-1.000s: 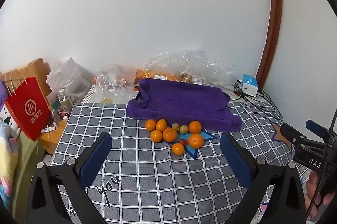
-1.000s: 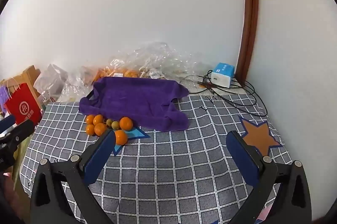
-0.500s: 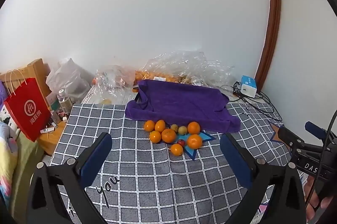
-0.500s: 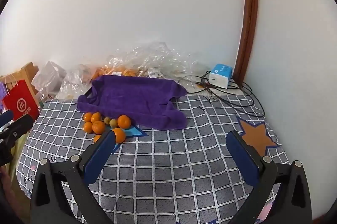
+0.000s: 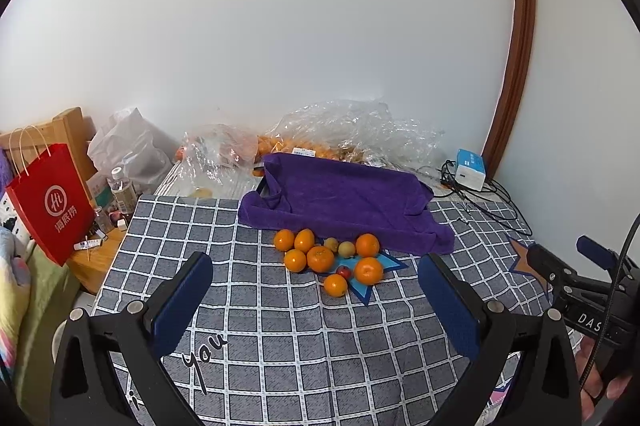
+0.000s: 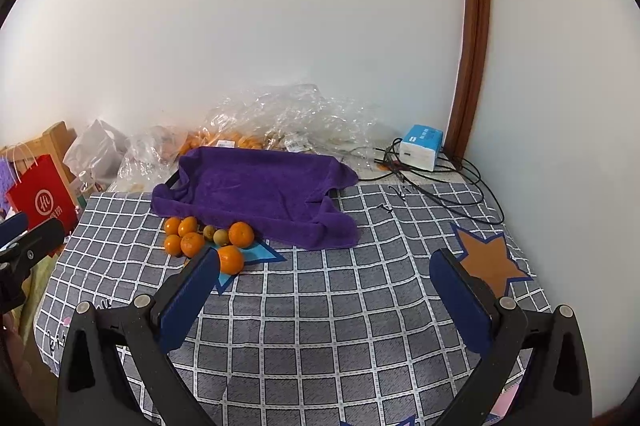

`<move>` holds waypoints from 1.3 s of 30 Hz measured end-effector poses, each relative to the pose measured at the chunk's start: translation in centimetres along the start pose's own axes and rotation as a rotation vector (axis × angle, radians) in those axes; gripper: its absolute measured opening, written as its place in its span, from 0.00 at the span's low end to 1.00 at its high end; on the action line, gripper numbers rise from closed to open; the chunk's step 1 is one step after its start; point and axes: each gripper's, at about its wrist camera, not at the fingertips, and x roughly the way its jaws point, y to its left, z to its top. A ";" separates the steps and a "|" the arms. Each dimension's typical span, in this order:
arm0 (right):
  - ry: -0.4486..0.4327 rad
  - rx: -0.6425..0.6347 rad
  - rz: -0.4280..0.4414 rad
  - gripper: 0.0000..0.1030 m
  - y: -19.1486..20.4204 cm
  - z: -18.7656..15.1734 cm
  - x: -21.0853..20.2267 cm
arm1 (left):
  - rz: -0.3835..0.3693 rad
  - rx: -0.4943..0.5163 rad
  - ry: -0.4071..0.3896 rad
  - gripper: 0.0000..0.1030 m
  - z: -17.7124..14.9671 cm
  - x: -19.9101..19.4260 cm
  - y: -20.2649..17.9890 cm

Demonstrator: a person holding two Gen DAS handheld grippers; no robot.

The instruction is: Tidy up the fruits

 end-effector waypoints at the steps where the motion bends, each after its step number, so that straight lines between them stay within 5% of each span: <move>1: 0.001 -0.001 0.000 1.00 0.1 0.0 -0.1 | -0.003 -0.003 0.002 1.00 0.0 0.0 0.1; 39: 0.000 -0.004 0.012 1.00 1.5 -0.5 0.4 | -0.009 -0.018 -0.003 1.00 -0.8 0.0 1.5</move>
